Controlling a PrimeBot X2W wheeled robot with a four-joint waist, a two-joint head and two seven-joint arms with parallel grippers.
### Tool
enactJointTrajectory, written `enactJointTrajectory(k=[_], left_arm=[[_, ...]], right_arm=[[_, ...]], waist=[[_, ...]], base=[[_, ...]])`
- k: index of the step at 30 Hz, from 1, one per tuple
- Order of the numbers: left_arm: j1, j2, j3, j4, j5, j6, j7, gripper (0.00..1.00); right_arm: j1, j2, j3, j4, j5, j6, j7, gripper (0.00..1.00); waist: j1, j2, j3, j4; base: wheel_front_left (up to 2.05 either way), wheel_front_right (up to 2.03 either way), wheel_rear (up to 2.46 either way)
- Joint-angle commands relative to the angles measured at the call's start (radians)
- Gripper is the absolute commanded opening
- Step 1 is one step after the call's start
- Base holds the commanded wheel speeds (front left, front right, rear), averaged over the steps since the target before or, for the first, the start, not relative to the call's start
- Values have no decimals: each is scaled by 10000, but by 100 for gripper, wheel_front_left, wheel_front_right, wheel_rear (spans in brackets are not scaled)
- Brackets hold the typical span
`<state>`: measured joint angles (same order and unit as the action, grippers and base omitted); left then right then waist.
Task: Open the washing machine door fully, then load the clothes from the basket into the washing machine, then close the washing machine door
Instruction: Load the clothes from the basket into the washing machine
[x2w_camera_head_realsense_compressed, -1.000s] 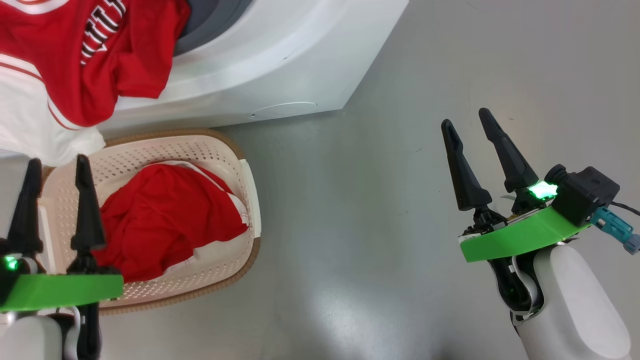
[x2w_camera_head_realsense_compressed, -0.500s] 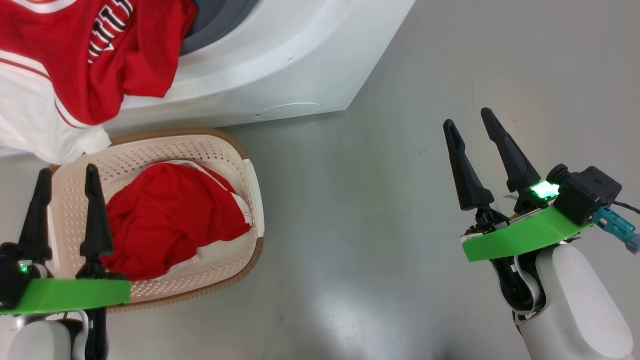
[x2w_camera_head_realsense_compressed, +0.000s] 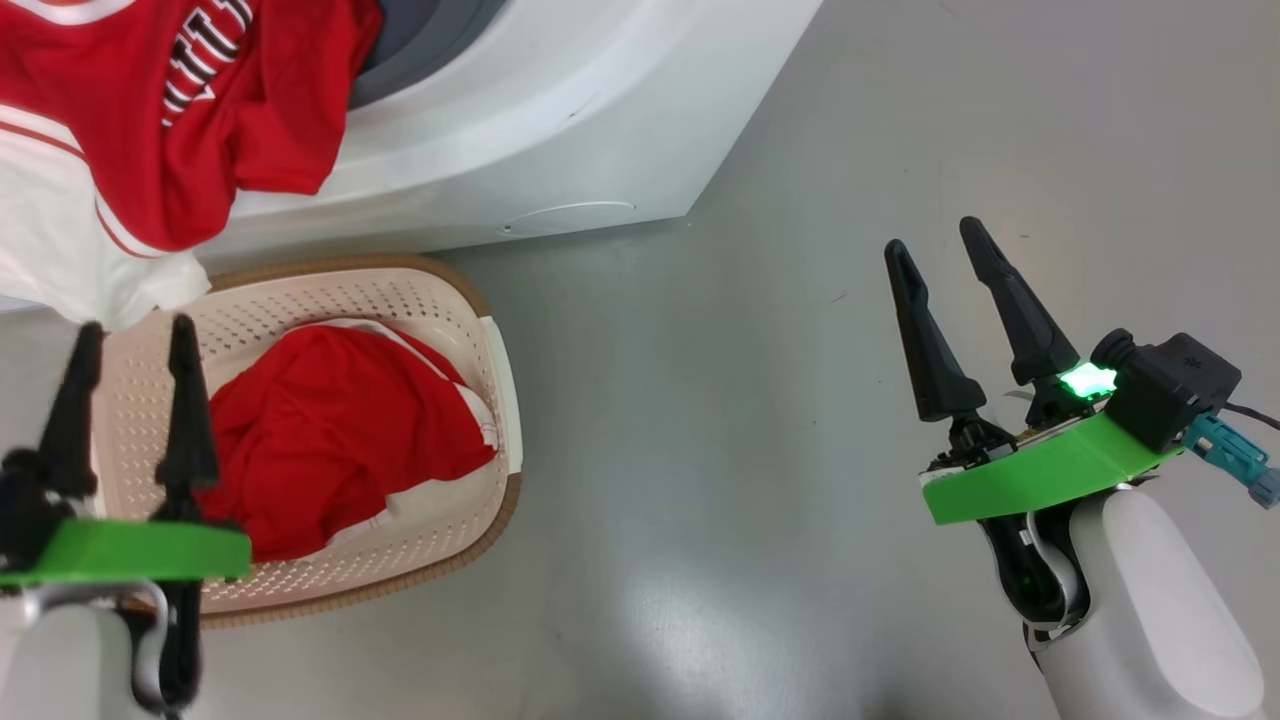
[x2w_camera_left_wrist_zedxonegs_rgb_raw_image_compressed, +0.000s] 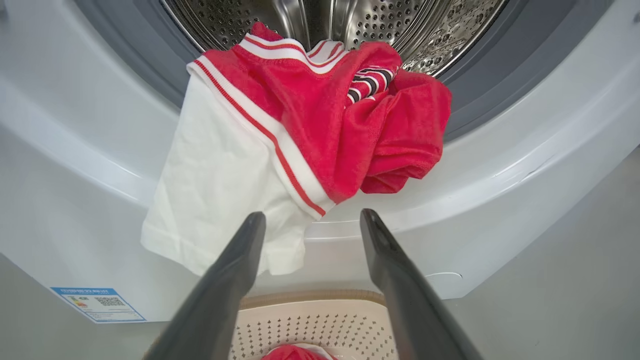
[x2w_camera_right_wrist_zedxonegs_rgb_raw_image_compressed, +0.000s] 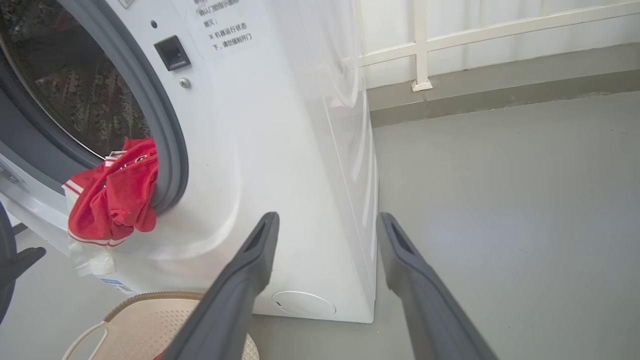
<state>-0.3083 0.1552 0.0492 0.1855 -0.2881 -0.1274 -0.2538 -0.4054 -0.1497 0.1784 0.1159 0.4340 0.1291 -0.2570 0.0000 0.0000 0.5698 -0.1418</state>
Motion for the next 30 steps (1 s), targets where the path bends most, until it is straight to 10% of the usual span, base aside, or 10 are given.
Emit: enactJointTrajectory(k=[1,15,30], left_arm=[[-296,392,235,-12,62,-28,-80,100],[-3220,1772,-1162,3738,-404,-31,56,100],[-5623,1942,-2576,6494,-1086,-32,8,100]], right_arm=[[205,66,192,-195,52,16,-48,100],[200,92,254,-191,89,16,-48,100],[187,133,284,-220,68,16,-48,100]], waist=[[0,0,11,-23],[0,0,64,-319],[0,0,171,-478]], base=[[0,0,0],[0,0,0],[0,0,0]])
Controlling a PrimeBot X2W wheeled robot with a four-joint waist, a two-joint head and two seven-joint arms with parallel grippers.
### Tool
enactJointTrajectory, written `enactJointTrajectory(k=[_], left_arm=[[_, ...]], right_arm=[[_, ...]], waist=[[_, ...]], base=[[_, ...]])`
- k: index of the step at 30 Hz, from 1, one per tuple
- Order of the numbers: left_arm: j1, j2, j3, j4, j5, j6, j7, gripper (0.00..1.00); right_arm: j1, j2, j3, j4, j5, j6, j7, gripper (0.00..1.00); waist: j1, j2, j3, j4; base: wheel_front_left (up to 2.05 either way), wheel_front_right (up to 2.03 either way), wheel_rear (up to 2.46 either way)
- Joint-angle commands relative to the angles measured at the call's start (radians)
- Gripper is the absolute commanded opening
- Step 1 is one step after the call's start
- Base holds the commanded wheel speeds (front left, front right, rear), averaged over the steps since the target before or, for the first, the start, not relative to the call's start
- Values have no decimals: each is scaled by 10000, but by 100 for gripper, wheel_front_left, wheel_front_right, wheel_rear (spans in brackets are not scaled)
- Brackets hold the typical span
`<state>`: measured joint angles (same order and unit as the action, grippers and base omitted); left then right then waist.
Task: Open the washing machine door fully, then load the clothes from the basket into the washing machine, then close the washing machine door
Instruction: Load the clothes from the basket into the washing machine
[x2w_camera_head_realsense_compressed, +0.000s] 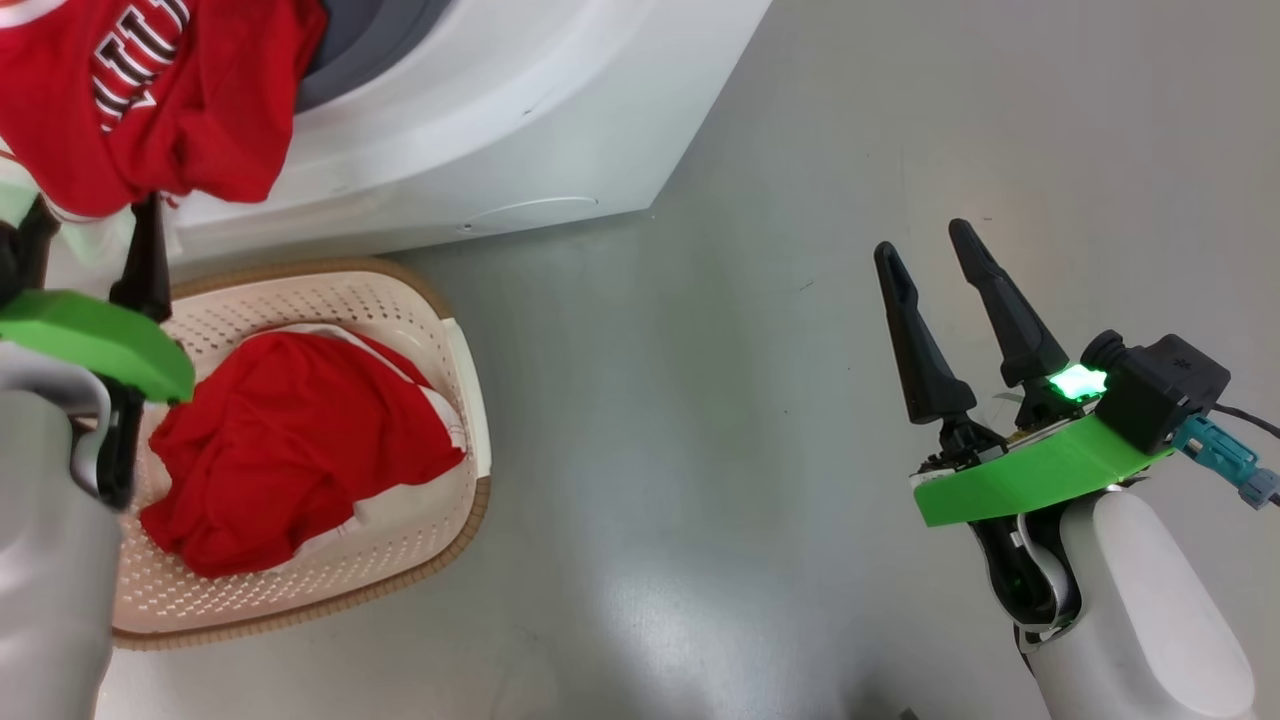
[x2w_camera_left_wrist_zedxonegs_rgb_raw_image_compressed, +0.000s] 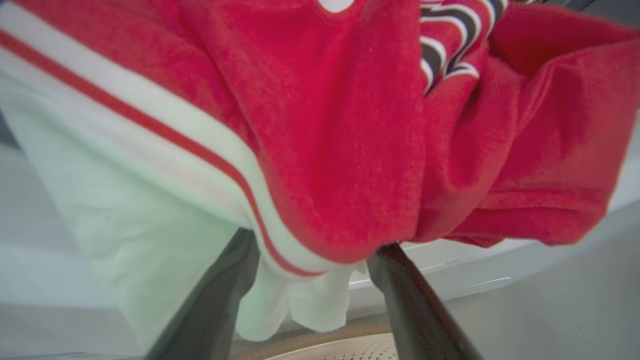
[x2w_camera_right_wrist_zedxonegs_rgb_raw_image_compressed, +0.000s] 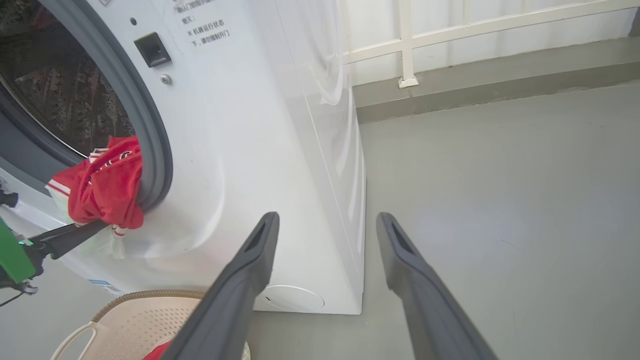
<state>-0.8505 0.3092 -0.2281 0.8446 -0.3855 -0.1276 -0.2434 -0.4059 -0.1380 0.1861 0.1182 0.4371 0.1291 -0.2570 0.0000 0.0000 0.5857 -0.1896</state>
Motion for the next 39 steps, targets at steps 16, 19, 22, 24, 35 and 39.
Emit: enactJointTrajectory(k=[16,19,22,24,35,39], left_arm=[[-605,438,-472,-91,-776,-30,-181,0],[-500,439,-411,-428,-821,-30,-181,0],[-415,428,-312,-888,-871,-30,-182,0],[-403,436,-254,-1211,-854,-30,-182,0],[-1451,598,-252,-1386,-954,-30,14,0],[-2474,858,-321,-711,-820,-25,330,0]], right_arm=[[146,86,93,-237,-14,16,-48,100],[125,87,113,-217,-9,16,-48,100],[118,70,109,-213,-2,16,-48,100],[137,41,85,-229,6,16,-48,100],[132,150,172,-279,45,16,-48,100],[56,241,228,-337,53,16,-48,100]], waist=[[0,0,81,168],[0,0,64,201],[0,0,46,227],[0,0,42,248],[0,0,263,-1],[0,0,546,-325]], base=[[0,0,0],[0,0,0],[0,0,0],[0,0,0],[0,0,0],[0,0,0]])
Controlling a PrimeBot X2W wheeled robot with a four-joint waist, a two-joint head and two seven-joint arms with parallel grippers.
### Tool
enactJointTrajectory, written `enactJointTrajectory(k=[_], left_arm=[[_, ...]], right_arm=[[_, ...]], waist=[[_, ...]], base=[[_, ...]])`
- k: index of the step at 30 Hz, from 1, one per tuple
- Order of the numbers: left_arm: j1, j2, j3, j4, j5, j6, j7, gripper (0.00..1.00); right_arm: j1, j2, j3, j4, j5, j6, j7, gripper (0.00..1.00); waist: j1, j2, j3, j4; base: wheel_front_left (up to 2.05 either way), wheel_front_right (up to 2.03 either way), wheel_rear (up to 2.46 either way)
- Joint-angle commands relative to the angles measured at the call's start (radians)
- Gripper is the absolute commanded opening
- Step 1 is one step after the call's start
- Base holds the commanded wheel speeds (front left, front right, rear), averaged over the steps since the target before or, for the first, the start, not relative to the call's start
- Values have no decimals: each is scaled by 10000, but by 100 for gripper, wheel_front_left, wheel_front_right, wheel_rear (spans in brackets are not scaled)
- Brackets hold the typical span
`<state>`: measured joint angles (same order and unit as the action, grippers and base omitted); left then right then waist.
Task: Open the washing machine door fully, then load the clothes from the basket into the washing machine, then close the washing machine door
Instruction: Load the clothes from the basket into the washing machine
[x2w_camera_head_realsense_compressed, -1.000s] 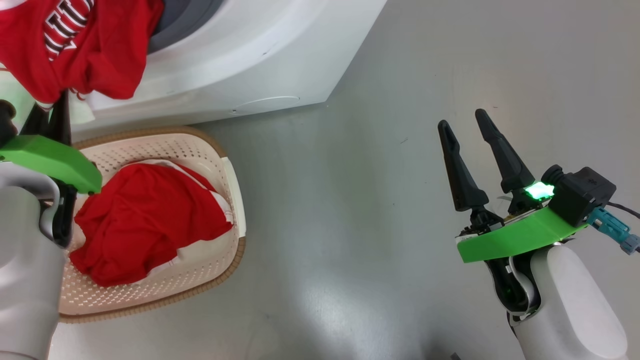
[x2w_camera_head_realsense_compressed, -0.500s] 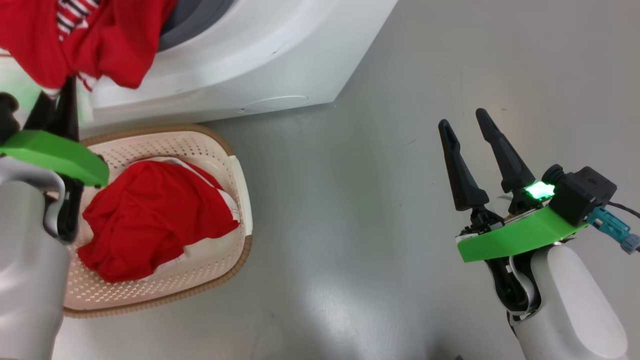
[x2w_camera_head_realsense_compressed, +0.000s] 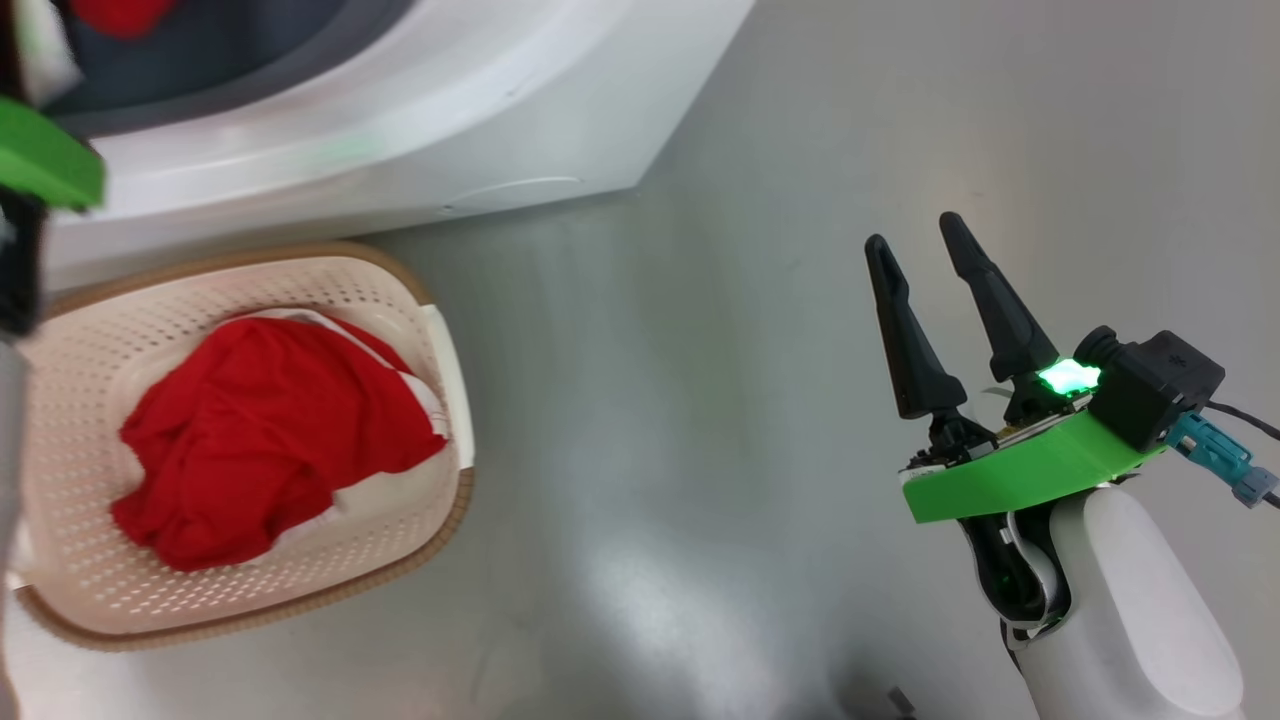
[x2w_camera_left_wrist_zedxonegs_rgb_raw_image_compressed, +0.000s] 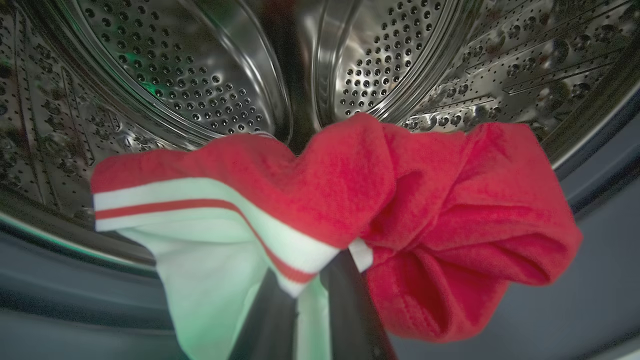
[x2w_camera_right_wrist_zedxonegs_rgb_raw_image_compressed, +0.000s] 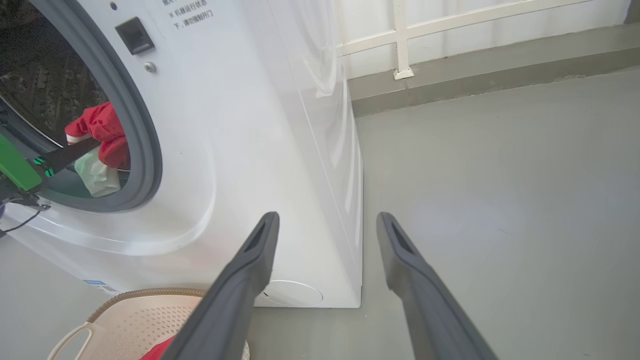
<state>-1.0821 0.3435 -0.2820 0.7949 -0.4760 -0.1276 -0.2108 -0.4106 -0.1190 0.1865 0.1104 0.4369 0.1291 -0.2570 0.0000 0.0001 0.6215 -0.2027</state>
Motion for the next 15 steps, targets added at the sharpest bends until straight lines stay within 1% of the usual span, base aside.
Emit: enactJointTrajectory(k=[1,9,15], left_arm=[[-423,576,170,-52,161,-23,56,0],[-2568,829,-114,988,682,61,4,0],[-3441,1037,-322,2084,1018,217,-118,0]], right_arm=[[92,83,221,-278,54,16,-48,100],[58,308,198,-397,65,16,-48,100],[61,456,241,-465,65,16,-48,100]], waist=[[0,-1,270,-288],[0,-1,884,-973],[0,-1,1070,-1378]], base=[[0,0,0],[0,0,0],[0,0,0]])
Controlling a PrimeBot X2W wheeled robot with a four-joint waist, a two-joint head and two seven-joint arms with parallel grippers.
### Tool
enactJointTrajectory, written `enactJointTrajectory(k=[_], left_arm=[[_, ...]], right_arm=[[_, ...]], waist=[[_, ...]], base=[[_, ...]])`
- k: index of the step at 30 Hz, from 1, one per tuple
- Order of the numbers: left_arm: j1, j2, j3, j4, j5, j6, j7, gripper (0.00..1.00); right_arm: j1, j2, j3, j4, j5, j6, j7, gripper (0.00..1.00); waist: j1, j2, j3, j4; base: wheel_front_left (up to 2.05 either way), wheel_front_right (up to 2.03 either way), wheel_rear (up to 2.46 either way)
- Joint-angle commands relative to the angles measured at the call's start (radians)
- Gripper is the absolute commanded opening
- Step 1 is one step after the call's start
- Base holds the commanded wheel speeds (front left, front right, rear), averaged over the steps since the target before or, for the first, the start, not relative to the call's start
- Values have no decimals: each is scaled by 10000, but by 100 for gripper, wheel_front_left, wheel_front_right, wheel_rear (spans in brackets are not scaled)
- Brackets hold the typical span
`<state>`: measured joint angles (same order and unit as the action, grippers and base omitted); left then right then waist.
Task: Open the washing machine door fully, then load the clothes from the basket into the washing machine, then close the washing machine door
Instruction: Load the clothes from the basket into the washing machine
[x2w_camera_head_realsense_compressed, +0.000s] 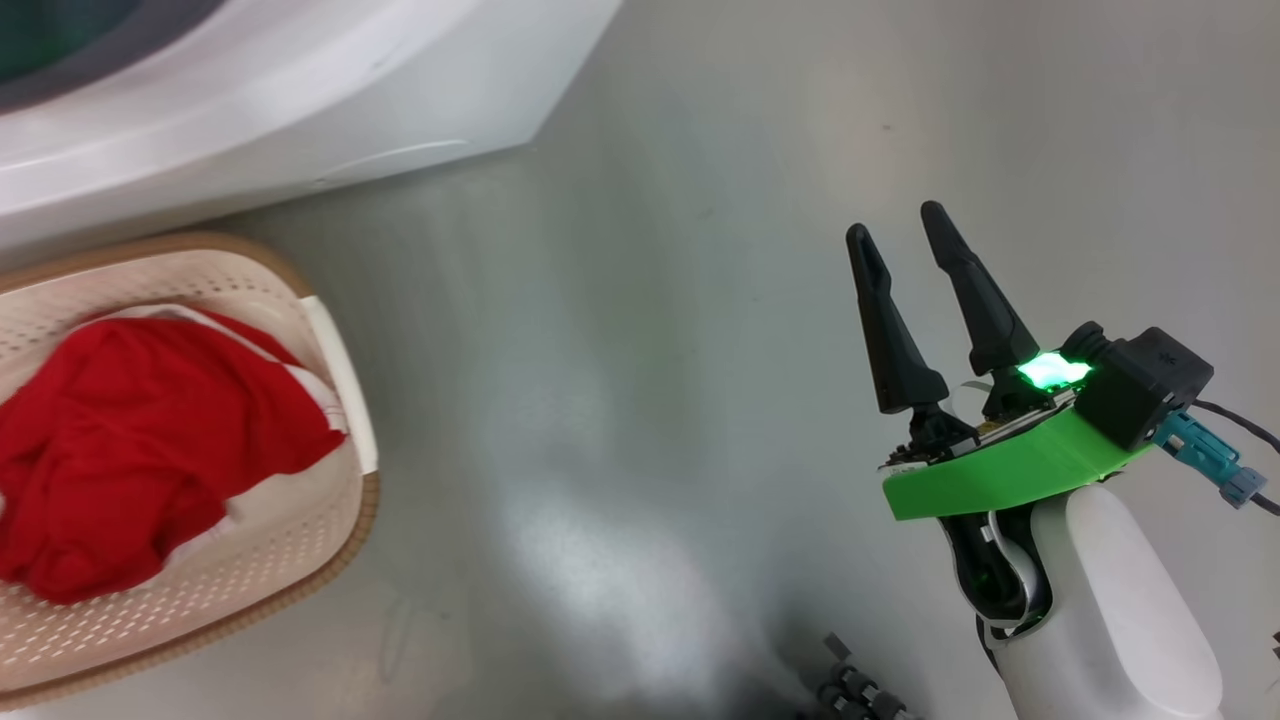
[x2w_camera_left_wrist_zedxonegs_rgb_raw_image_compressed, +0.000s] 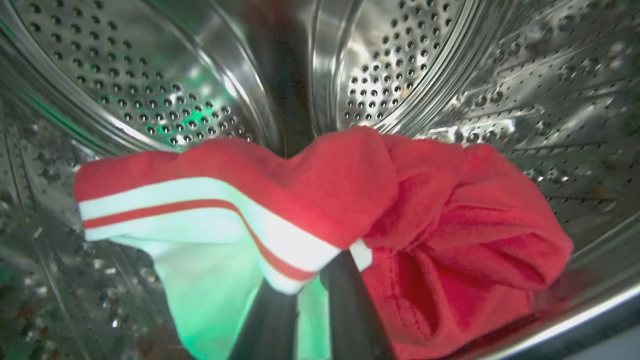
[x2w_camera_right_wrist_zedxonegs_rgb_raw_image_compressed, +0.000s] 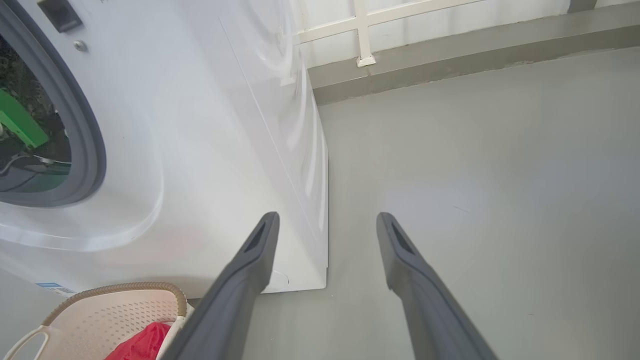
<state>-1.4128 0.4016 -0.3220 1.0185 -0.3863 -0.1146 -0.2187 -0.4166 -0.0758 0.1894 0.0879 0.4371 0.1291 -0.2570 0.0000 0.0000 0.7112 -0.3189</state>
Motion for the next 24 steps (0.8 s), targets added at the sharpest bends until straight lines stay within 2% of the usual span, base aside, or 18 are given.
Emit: enactJointTrajectory(k=[1,2,3,4,15,21,24], left_arm=[[-220,465,53,50,145,113,-35,11],[-298,464,47,269,135,132,21,47],[-365,452,44,466,119,139,64,96],[-440,454,23,595,129,136,38,100],[-308,-69,-207,1241,-92,-71,-358,100],[115,-136,-252,1052,-197,-120,-419,100],[573,-163,-147,468,-271,-136,-426,100]], right_arm=[[135,37,194,-246,61,16,-48,100],[149,46,178,-254,59,16,-48,100],[164,53,156,-261,53,16,-48,100],[179,58,131,-266,44,16,-48,100],[37,-77,154,-124,-62,16,-48,100],[79,-202,147,-70,-65,16,-48,100],[86,-270,189,-24,-51,16,-48,100]], waist=[[0,0,179,-240],[0,0,182,-255],[0,0,179,-252],[0,0,175,-238],[0,0,-230,467],[0,0,-465,696],[0,0,-678,824]], base=[[0,0,0],[0,0,0],[0,0,0],[0,0,0],[0,0,0],[0,0,0],[0,0,0]])
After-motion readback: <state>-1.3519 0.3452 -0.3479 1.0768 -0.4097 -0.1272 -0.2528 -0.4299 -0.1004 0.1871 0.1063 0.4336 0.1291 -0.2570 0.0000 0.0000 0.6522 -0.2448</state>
